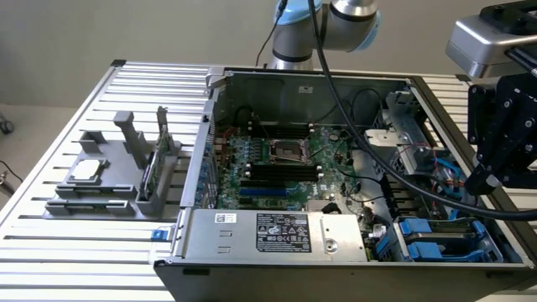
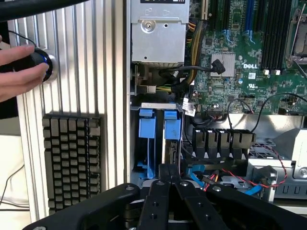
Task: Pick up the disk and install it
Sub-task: 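Insert the disk into the insertion slot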
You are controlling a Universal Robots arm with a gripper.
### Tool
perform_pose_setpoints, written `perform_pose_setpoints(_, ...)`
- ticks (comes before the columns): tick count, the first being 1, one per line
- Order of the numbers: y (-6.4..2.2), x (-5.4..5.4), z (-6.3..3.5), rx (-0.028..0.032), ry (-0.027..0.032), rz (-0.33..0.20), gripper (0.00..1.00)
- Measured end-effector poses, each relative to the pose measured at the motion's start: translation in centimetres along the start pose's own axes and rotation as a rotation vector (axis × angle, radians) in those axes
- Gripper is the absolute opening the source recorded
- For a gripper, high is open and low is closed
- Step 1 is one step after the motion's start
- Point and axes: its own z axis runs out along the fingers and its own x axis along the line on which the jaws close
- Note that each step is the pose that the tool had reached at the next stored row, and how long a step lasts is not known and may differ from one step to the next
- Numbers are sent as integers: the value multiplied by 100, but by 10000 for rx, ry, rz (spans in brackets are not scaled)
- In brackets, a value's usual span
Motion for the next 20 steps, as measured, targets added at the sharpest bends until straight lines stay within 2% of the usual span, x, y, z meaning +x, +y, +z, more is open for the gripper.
perform_pose_setpoints(12,-18,0,5,-3,0,-1,11)
perform_pose_setpoints(20,-40,-5,130,-5,-1,1,11)
